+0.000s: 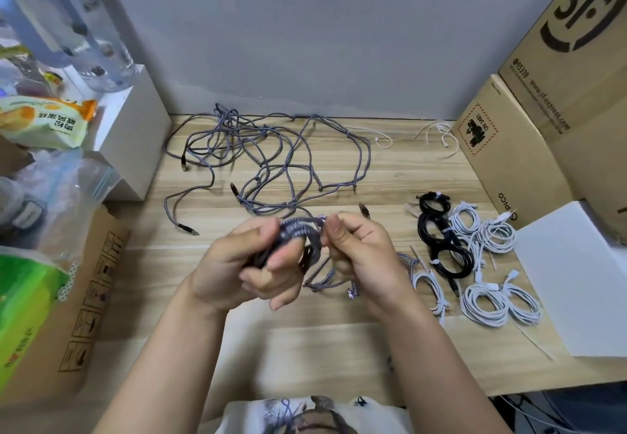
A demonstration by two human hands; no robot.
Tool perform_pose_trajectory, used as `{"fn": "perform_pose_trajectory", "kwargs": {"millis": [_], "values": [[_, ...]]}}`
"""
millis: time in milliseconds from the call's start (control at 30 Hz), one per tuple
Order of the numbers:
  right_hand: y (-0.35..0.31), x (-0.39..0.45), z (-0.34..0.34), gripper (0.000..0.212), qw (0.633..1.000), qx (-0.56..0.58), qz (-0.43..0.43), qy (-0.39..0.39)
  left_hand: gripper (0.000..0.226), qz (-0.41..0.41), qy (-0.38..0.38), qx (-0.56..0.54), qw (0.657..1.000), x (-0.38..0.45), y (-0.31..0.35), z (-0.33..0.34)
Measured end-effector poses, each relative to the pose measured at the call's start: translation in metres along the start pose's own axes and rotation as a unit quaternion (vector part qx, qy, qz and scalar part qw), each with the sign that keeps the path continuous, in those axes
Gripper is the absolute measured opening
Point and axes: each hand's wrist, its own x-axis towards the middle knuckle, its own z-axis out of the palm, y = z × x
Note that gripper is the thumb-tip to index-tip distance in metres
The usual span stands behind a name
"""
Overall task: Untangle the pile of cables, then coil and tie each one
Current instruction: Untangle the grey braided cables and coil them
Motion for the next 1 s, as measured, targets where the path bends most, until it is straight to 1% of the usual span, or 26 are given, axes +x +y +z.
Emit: {"fn": "perform_pose_trajectory", "kwargs": {"millis": [33, 67, 100, 200, 267, 300, 367, 400, 433, 467, 533, 633, 700, 733, 767, 800, 867, 900, 967, 1000], "values": [[0.002, 0.000, 0.002, 0.030, 0.999, 0.022, 0.020, -0.025, 0.029, 0.032, -0.018, -0.049, 0.998, 0.005, 0.002, 0.002], [0.004, 0.000, 0.003, 0.030, 0.997, 0.036, 0.039, -0.051, 0.028, 0.062, -0.018, -0.089, 0.994, 0.009, 0.003, 0.005], [0.007, -0.001, 0.005, 0.033, 0.995, 0.041, 0.057, -0.075, 0.025, 0.093, -0.001, -0.110, 0.990, 0.013, 0.005, 0.007], [0.014, -0.005, 0.008, 0.029, 0.987, 0.020, 0.103, -0.118, 0.020, 0.175, 0.069, -0.119, 0.975, 0.018, 0.012, 0.008], [0.017, -0.010, 0.011, 0.029, 0.980, 0.013, 0.141, -0.143, 0.019, 0.223, 0.129, -0.113, 0.959, 0.020, 0.018, 0.006], [0.017, -0.012, 0.012, 0.030, 0.976, 0.019, 0.152, -0.152, 0.017, 0.242, 0.172, -0.090, 0.950, 0.022, 0.020, 0.006], [0.014, -0.014, 0.015, 0.031, 0.975, 0.014, 0.156, -0.157, 0.013, 0.253, 0.299, 0.015, 0.920, 0.029, 0.016, 0.003], [0.013, -0.015, 0.016, 0.032, 0.976, -0.008, 0.153, -0.154, 0.012, 0.246, 0.358, 0.081, 0.897, 0.031, 0.011, -0.001], [0.011, -0.016, 0.017, 0.034, 0.977, -0.043, 0.147, -0.149, 0.010, 0.238, 0.405, 0.150, 0.870, 0.032, 0.006, -0.005], [0.009, -0.017, 0.017, 0.036, 0.977, -0.082, 0.137, -0.145, 0.008, 0.228, 0.431, 0.217, 0.846, 0.033, 0.002, -0.010], [0.008, -0.021, 0.018, 0.037, 0.974, -0.139, 0.112, -0.142, 0.005, 0.206, 0.453, 0.334, 0.800, 0.031, -0.004, -0.019], [0.006, -0.024, 0.018, 0.039, 0.975, -0.179, 0.056, -0.119, 0.014, 0.143, 0.480, 0.454, 0.736, 0.021, -0.010, -0.024], [0.005, -0.022, 0.015, 0.036, 0.976, -0.198, 0.009, -0.087, 0.027, 0.084, 0.484, 0.527, 0.693, 0.017, -0.015, -0.022], [0.005, -0.021, 0.014, 0.036, 0.975, -0.211, -0.011, -0.070, 0.034, 0.047, 0.475, 0.559, 0.678, 0.015, -0.016, -0.020], [0.004, -0.020, 0.012, 0.037, 0.972, -0.226, -0.033, -0.055, 0.042, 0.007, 0.453, 0.576, 0.680, 0.014, -0.015, -0.018], [0.005, -0.020, 0.010, 0.039, 0.969, -0.237, -0.055, -0.041, 0.050, -0.041, 0.424, 0.570, 0.702, 0.014, -0.014, -0.015], [0.002, -0.020, 0.007, 0.040, 0.963, -0.251, -0.094, -0.007, 0.060, -0.134, 0.362, 0.486, 0.784, 0.012, -0.011, -0.008], [-0.001, -0.020, 0.005, 0.038, 0.959, -0.261, -0.112, 0.007, 0.063, -0.170, 0.326, 0.447, 0.815, 0.011, -0.008, -0.005], [-0.009, -0.022, 0.002, 0.030, 0.953, -0.268, -0.142, 0.022, 0.074, -0.218, 0.250, 0.389, 0.859, 0.005, -0.004, -0.002], [-0.013, -0.023, 0.001, 0.026, 0.953, -0.261, -0.151, 0.025, 0.075, -0.233, 0.209, 0.352, 0.882, 0.003, -0.001, -0.003]]}}
